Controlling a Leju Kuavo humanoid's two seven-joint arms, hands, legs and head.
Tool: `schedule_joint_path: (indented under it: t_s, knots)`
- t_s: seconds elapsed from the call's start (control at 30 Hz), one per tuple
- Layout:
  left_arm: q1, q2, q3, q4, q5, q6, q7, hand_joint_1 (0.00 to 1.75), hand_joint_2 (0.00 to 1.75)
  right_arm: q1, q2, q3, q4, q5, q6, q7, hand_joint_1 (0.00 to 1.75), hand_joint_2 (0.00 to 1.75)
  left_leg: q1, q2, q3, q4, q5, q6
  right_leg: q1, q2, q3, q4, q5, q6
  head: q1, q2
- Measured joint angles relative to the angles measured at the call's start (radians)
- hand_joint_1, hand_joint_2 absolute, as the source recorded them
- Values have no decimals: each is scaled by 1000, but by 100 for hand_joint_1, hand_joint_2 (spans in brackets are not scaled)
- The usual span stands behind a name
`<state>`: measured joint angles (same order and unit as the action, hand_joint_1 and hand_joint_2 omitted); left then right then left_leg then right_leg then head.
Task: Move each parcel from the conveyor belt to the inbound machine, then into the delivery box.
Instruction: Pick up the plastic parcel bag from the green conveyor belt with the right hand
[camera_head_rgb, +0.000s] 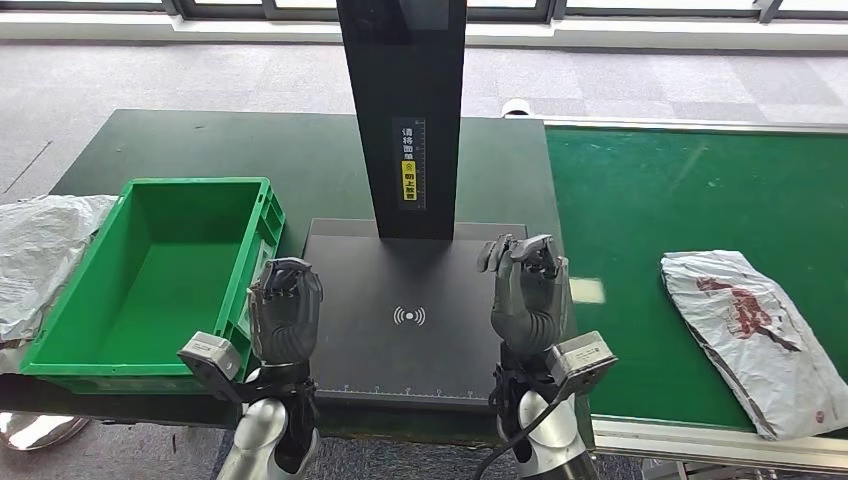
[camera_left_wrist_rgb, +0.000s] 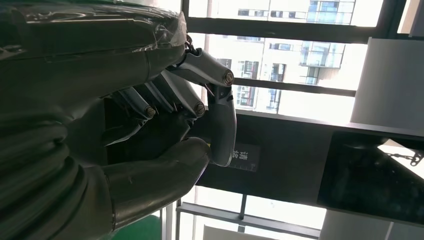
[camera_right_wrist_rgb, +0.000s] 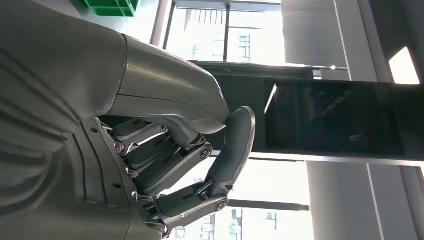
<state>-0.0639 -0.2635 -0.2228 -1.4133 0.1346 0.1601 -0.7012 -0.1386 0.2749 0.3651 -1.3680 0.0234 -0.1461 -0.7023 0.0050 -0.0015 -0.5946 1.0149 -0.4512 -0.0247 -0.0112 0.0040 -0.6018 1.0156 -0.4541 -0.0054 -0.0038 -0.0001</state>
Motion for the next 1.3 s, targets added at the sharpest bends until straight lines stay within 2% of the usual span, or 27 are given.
schedule_joint_path:
  t_s: [0.03,0.13,0.17,0.27,0.3,1.3]
  knots:
    - [2,0,0,-1,0,1,0,175,175,0,-1,0,0,0,0,0,154,175,0,0,0,0,0,0,0,0,0,0,0,0,0,0]
    - [5,1,0,-5,0,1,0,160,175,0,-2,0,0,0,0,0,55,175,0,0,0,0,0,0,0,0,0,0,0,0,0,0]
    - [6,1,0,-5,0,1,0,127,175,0,-2,0,0,0,0,0,17,175,0,0,0,0,0,0,0,0,0,0,0,0,0,0]
    - [9,2,0,-6,0,1,0,11,175,0,-2,0,0,0,0,0,0,175,0,0,0,0,0,0,0,0,0,0,0,0,0,0]
    - [9,2,0,-6,0,1,0,0,175,0,-2,0,0,0,-1,0,0,175,0,0,0,0,0,0,0,0,0,0,0,0,0,0]
    - [-18,-5,-8,-31,-24,-7,44,0,175,-22,1,-2,2,3,-5,0,0,175,0,0,0,0,0,0,0,0,0,0,0,0,0,0]
